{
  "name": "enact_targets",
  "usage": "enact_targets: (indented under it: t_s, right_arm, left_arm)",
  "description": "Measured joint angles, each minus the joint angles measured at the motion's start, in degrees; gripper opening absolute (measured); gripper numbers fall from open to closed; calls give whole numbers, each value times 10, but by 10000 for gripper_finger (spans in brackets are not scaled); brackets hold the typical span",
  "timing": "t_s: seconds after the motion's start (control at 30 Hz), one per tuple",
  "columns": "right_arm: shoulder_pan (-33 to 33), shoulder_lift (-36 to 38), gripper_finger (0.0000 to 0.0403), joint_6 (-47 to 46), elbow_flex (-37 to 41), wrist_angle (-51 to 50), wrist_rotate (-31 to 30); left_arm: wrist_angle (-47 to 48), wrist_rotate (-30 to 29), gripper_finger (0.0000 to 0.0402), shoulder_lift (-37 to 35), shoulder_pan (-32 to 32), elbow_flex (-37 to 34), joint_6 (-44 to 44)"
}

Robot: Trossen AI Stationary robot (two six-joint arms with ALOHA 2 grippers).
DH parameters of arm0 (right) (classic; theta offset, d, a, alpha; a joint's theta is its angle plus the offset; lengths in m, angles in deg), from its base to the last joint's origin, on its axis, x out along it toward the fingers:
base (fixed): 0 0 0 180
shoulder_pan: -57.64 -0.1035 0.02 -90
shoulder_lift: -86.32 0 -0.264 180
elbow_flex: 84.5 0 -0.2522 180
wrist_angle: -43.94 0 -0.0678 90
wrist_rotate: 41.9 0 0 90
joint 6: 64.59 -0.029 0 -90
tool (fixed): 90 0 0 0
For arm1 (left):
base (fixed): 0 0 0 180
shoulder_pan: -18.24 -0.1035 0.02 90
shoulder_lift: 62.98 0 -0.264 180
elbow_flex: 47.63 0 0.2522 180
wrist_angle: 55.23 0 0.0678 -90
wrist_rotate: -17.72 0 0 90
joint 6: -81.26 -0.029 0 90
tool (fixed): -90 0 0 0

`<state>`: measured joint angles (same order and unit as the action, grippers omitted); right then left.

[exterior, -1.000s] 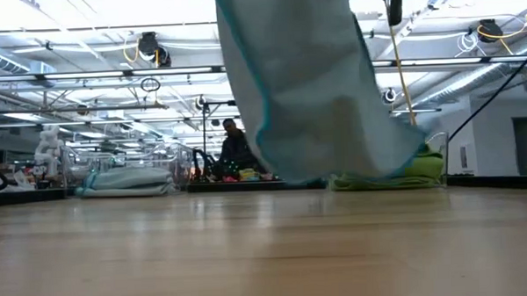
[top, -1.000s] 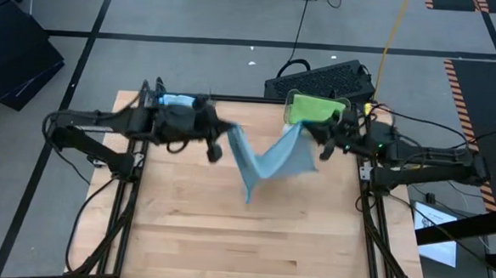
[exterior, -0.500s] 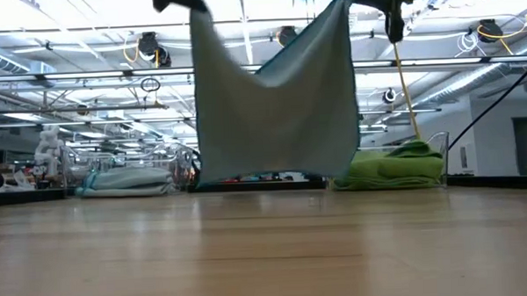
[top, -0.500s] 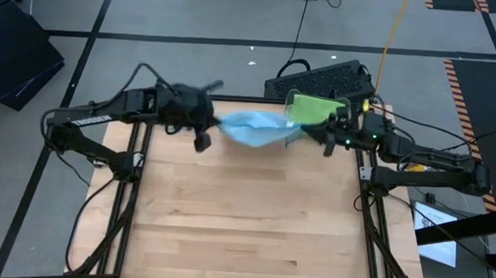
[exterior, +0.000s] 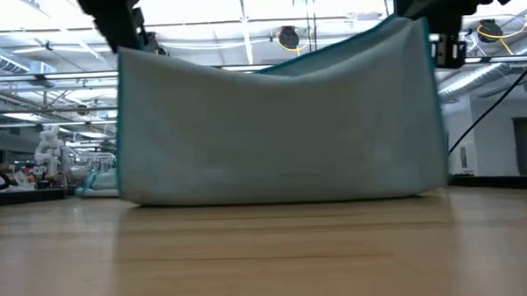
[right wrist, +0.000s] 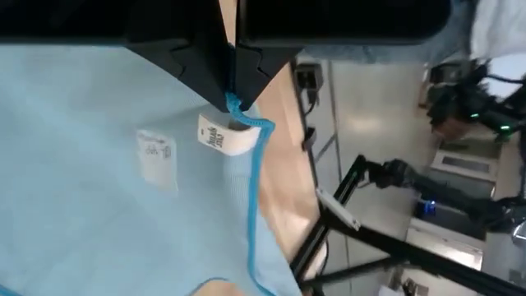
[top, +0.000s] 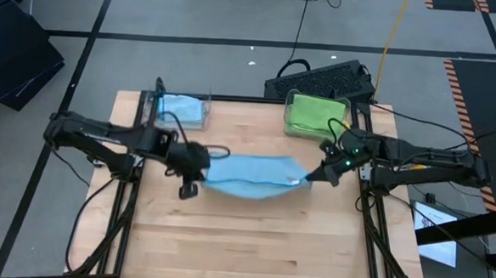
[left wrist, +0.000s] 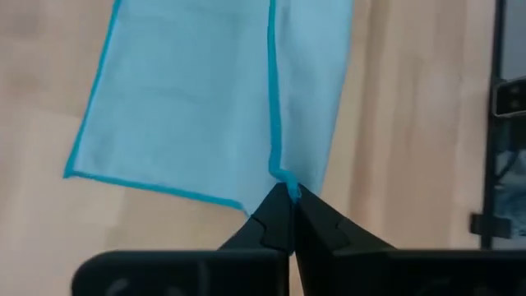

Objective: Sort microfiber towel by color & place in baskets
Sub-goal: Fold the blue towel

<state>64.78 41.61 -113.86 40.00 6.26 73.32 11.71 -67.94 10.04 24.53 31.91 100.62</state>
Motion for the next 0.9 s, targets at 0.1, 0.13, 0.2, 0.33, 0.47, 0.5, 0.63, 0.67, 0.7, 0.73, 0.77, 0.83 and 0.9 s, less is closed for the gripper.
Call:
enact_targets:
  t_s: [0.1, 0.13, 0.2, 0.33, 0.47, 0.5, 0.63, 0.67, 0.7, 0.73, 0.77, 0.83, 0.9]
  right_arm:
    - [-14, -3, 2, -28, 0, -5, 3]
    - [-18, -4, 2, -37, 0, -5, 3]
    - [-23, -8, 2, -58, 0, -5, 0]
    - [-27, -13, 2, -99, 0, 0, -69]
    - [-14, -11, 2, -80, 1, 55, -183]
    - [-7, -10, 2, -71, 1, 85, -216]
    - [34, -11, 2, 6, 1, 216, -314]
    - [45, -11, 2, 34, 1, 250, -328]
    - [58, -10, 2, 59, 1, 280, -338]
    - [69, -10, 2, 80, 1, 312, -347]
    - [81, -10, 2, 93, 0, 337, -354]
    - [98, -9, 2, 104, 0, 366, -353]
    - [105, -7, 2, 104, 0, 364, -319]
  left_arm:
    - [-44, 2, 9, 0, 33, -30, 40]
    - [-61, 2, 7, 0, 42, -36, 50]
    - [-84, 2, 4, 0, 57, -44, 65]
    - [-105, -39, 9, 0, 70, -49, 83]
    - [-111, -86, 4, -13, 60, -46, 83]
    - [-122, -95, 4, -20, 53, -45, 82]
    - [-156, -158, 9, -57, 25, -44, 66]
    - [-173, -175, 7, -71, 17, -44, 60]
    - [-189, -193, 4, -89, 10, -44, 56]
    - [-201, -213, 4, -106, 3, -44, 52]
    - [-222, -233, 4, -124, -5, -44, 49]
    - [-245, -253, 7, -157, -19, -42, 33]
    - [-231, -256, 7, -181, -31, -43, 26]
